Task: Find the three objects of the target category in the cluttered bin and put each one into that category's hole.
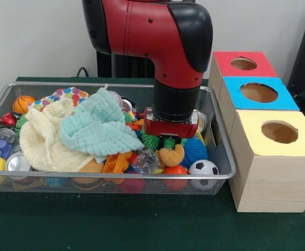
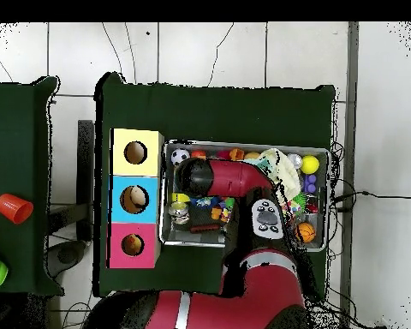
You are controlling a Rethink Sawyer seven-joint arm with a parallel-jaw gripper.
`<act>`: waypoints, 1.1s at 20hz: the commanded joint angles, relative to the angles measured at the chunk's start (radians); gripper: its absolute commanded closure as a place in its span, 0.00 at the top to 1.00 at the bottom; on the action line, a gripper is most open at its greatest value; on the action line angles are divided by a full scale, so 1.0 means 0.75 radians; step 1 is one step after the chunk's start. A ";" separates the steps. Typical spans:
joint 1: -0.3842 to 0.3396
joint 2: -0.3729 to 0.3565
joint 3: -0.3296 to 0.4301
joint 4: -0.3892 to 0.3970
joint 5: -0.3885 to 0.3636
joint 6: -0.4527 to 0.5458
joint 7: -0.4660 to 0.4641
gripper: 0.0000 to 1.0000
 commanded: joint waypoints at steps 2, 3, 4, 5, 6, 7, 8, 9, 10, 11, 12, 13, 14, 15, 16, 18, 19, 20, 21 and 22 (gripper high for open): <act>-0.039 0.025 0.120 0.076 -0.081 -0.124 0.051 0.00; -0.031 0.022 0.110 0.073 -0.081 -0.121 0.058 0.00; -0.030 0.019 0.107 0.075 -0.082 -0.125 0.060 0.00; -0.027 0.017 0.103 0.075 -0.085 -0.129 0.061 0.00; -0.026 0.015 0.100 0.075 -0.087 -0.127 0.061 0.00; -0.027 0.013 0.100 0.073 -0.085 -0.117 0.057 0.00; -0.028 0.012 0.099 0.071 -0.083 -0.106 0.053 0.00; -0.033 0.013 0.104 0.069 -0.081 -0.103 0.049 0.00; -0.035 0.012 0.106 0.071 -0.081 -0.108 0.049 0.00; -0.036 0.008 0.108 0.073 -0.082 -0.107 0.046 0.00; -0.038 0.004 0.110 0.074 -0.082 -0.105 0.043 0.00; -0.040 0.004 0.112 0.076 -0.081 -0.113 0.045 0.00; -0.040 0.004 0.112 0.076 -0.080 -0.110 0.045 1.00; -0.041 0.003 0.113 0.077 -0.081 -0.116 0.045 1.00; -0.041 0.002 0.114 0.078 -0.083 -0.122 0.046 1.00; -0.042 0.004 0.116 0.073 -0.081 -0.118 0.043 1.00; -0.043 0.005 0.116 0.071 -0.079 -0.111 0.043 1.00; -0.043 0.006 0.116 0.069 -0.076 -0.104 0.043 1.00; -0.041 0.003 0.113 0.065 -0.076 -0.096 0.042 1.00; -0.037 0.001 0.110 0.062 -0.081 -0.101 0.040 1.00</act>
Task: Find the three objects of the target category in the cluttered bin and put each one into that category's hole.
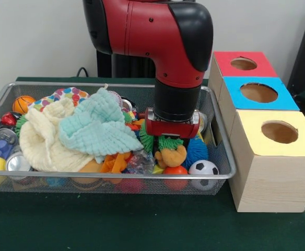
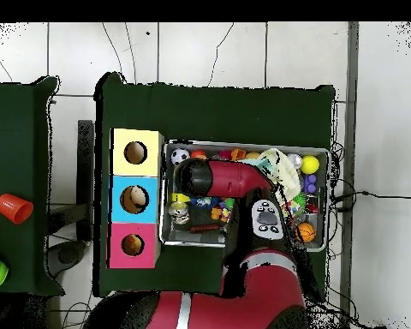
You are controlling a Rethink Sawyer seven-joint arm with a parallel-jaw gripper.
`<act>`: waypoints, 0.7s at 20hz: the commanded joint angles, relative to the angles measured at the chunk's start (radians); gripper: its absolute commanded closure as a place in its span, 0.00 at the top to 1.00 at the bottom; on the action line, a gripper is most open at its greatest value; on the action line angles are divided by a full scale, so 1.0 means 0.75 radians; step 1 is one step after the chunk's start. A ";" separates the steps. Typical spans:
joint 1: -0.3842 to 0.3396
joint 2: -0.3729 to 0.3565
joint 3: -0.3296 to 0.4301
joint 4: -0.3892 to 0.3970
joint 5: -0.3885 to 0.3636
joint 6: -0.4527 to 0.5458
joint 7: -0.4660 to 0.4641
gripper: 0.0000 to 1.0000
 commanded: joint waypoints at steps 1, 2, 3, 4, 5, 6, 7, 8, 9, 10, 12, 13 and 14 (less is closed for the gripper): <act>-0.039 -0.003 0.105 0.064 -0.084 -0.095 0.043 1.00; -0.045 -0.005 0.114 0.070 -0.083 -0.097 0.039 1.00; -0.061 -0.005 0.130 0.077 -0.080 -0.092 0.026 1.00; -0.067 -0.006 0.139 0.081 -0.077 -0.086 0.020 1.00; -0.075 -0.022 0.150 0.094 -0.074 -0.082 0.014 1.00; -0.079 -0.044 0.160 0.114 -0.066 -0.068 0.015 1.00; -0.082 -0.122 0.172 0.164 -0.044 -0.026 0.018 1.00; -0.081 -0.180 0.177 0.197 -0.030 0.009 0.021 1.00; -0.066 -0.290 0.172 0.234 0.012 0.118 0.031 1.00; -0.055 -0.342 0.165 0.243 0.026 0.167 0.036 1.00; -0.023 -0.442 0.132 0.234 0.062 0.311 0.060 1.00; -0.007 -0.482 0.115 0.211 0.065 0.383 0.056 1.00; -0.004 -0.499 0.110 0.200 0.074 0.434 0.062 1.00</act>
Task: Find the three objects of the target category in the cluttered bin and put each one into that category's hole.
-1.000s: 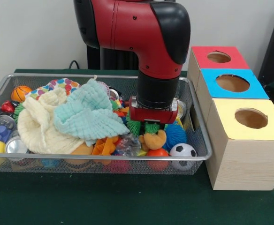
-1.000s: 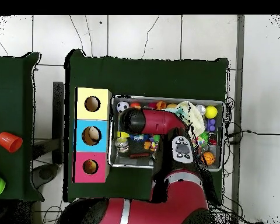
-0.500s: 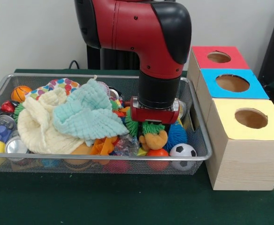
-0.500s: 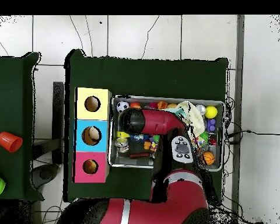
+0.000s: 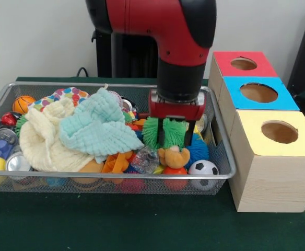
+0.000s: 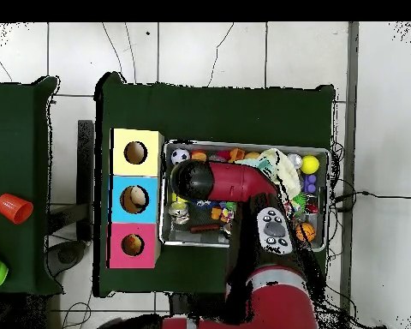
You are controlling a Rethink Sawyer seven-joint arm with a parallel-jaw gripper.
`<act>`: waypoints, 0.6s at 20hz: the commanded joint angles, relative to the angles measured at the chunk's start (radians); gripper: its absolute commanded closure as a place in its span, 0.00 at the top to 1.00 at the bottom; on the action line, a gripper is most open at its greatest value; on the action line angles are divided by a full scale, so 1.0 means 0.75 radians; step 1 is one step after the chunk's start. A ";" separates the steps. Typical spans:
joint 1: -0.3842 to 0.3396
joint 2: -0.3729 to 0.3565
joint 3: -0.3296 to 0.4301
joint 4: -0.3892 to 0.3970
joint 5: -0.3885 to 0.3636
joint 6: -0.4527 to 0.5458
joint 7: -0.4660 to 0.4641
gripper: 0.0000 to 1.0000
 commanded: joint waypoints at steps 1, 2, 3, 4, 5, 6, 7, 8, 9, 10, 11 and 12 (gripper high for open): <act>0.024 -0.357 0.059 0.066 0.078 0.456 0.061 1.00; 0.027 -0.367 0.053 0.052 0.078 0.500 0.063 1.00; 0.022 -0.371 0.055 0.027 0.086 0.563 0.065 1.00; 0.021 -0.372 0.054 0.015 0.087 0.597 0.068 1.00; 0.014 -0.365 0.059 -0.006 0.088 0.608 0.067 1.00; 0.008 -0.362 0.062 -0.007 0.094 0.612 0.076 1.00; -0.001 -0.352 0.068 0.003 0.104 0.589 0.088 1.00; -0.002 -0.345 0.066 0.004 0.099 0.575 0.094 1.00; -0.002 -0.318 0.066 0.002 0.093 0.532 0.107 1.00; -0.006 -0.305 0.069 0.013 0.093 0.501 0.112 1.00; -0.014 -0.288 0.073 0.030 0.094 0.460 0.116 1.00; -0.022 -0.271 0.077 0.047 0.095 0.419 0.120 1.00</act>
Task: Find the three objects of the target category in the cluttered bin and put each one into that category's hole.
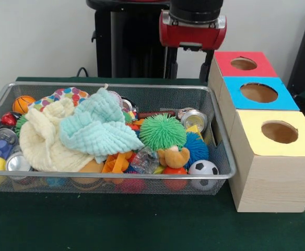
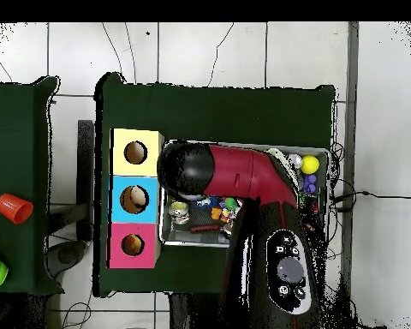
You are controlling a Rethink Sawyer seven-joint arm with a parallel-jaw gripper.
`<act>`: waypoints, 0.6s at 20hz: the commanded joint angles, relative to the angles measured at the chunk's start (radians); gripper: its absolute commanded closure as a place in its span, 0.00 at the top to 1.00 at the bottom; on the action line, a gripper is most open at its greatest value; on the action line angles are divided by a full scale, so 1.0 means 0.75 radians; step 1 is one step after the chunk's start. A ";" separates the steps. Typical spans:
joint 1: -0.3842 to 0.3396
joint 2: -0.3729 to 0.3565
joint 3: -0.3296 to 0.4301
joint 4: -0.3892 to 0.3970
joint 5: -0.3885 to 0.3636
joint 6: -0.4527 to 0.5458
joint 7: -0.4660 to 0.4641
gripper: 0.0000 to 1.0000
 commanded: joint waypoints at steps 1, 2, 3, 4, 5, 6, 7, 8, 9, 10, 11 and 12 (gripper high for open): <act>-0.052 0.063 0.081 0.082 0.028 -0.097 0.120 1.00; -0.055 0.068 0.079 0.091 0.025 -0.118 0.121 1.00; -0.058 0.078 0.078 0.099 0.023 -0.142 0.125 1.00; -0.060 0.082 0.076 0.103 0.018 -0.156 0.124 1.00; -0.067 0.098 0.079 0.103 0.014 -0.178 0.122 1.00; -0.070 0.106 0.081 0.104 0.011 -0.191 0.117 1.00; -0.077 0.120 0.083 0.105 0.008 -0.208 0.113 1.00; -0.079 0.127 0.083 0.107 0.005 -0.220 0.111 1.00; -0.076 0.137 0.076 0.101 -0.006 -0.233 0.111 1.00; -0.076 0.144 0.074 0.104 -0.008 -0.250 0.115 1.00; -0.073 0.163 0.067 0.103 -0.026 -0.292 0.118 1.00; -0.073 0.174 0.063 0.106 -0.034 -0.320 0.120 1.00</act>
